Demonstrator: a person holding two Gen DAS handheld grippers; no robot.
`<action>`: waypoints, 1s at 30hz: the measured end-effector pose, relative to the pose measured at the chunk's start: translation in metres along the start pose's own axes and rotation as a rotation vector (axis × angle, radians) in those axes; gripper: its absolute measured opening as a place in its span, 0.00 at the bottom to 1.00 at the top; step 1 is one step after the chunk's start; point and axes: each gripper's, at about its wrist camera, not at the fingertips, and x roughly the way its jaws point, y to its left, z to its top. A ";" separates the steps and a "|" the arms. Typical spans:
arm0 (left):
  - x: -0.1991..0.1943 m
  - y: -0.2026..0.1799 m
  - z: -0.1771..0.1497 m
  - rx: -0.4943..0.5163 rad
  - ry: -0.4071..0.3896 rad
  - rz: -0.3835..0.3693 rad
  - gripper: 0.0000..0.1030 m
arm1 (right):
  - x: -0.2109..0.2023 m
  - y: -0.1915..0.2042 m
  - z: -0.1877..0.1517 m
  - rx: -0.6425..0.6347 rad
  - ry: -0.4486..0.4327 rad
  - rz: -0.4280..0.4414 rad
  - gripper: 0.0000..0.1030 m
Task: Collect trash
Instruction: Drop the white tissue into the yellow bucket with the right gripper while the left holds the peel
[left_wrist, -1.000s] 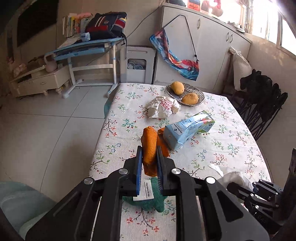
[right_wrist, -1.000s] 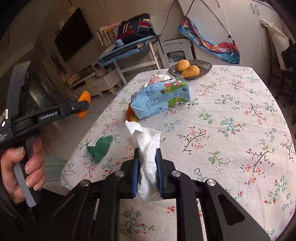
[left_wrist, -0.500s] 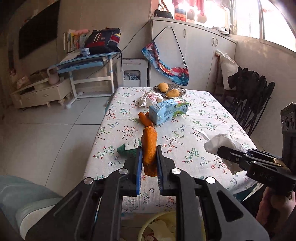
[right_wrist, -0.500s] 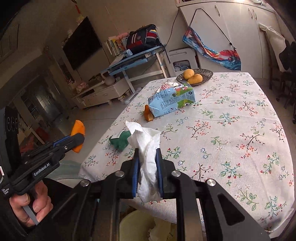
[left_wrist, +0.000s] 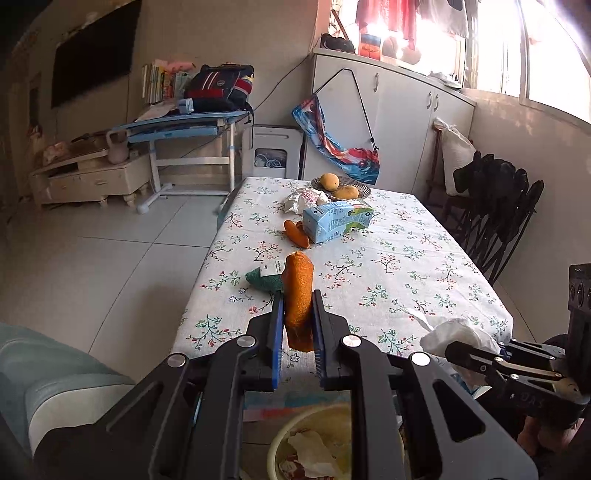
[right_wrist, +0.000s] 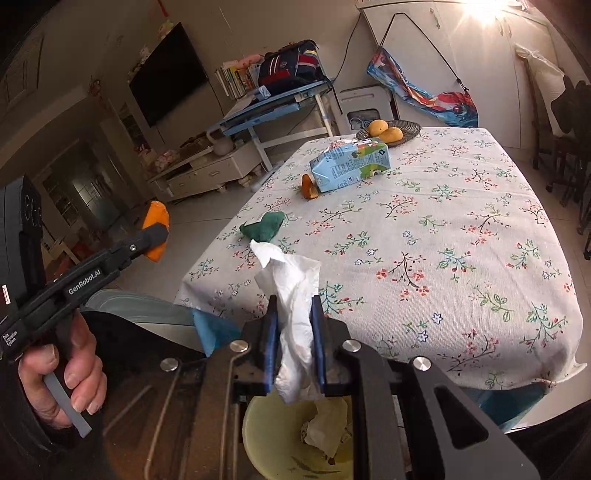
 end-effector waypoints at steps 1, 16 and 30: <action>-0.002 0.000 -0.001 0.001 -0.001 -0.001 0.13 | -0.001 0.002 -0.004 -0.001 0.009 0.001 0.17; -0.021 -0.007 -0.017 0.012 -0.002 -0.002 0.13 | 0.020 0.031 -0.058 -0.076 0.243 0.016 0.20; -0.021 -0.016 -0.019 0.036 0.003 -0.006 0.13 | 0.014 0.026 -0.056 -0.046 0.188 -0.015 0.52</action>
